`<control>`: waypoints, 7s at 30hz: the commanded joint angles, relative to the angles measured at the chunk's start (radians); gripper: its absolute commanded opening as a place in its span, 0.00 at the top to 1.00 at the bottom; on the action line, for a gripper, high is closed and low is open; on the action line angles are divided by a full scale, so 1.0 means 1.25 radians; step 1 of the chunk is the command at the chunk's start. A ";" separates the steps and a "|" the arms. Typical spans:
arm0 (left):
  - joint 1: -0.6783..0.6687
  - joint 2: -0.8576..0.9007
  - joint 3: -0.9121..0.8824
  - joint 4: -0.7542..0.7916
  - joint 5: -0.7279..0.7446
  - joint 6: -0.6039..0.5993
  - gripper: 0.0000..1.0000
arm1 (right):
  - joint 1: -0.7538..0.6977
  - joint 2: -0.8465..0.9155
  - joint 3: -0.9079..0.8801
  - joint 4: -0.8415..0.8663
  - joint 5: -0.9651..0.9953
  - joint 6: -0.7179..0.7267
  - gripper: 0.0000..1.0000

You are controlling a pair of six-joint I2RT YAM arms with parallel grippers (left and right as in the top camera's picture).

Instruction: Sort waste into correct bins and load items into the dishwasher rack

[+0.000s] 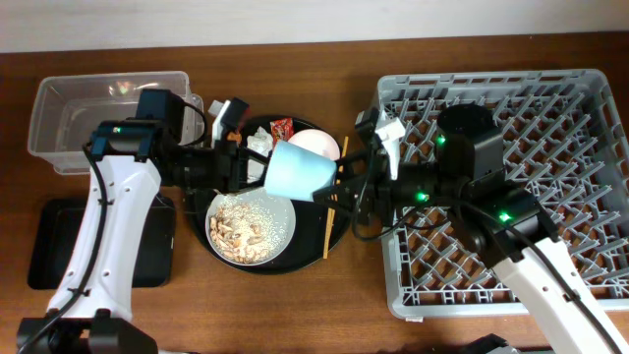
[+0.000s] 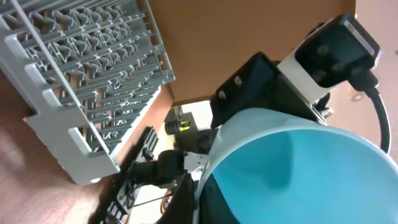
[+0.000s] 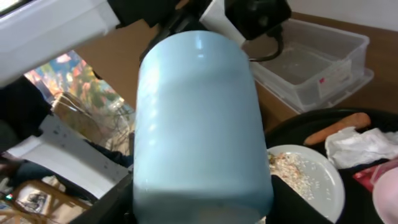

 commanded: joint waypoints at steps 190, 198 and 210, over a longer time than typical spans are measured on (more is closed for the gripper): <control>-0.018 -0.238 0.102 0.014 -1.107 -0.334 0.01 | -0.005 0.587 0.258 -0.575 1.708 0.144 0.24; -0.018 -0.238 0.102 0.014 -1.107 -0.334 0.01 | 0.064 0.409 0.452 -0.638 0.811 0.089 0.55; -0.018 -0.238 0.102 0.014 -1.107 -0.334 0.01 | 0.132 0.687 0.371 -0.481 0.798 0.400 0.78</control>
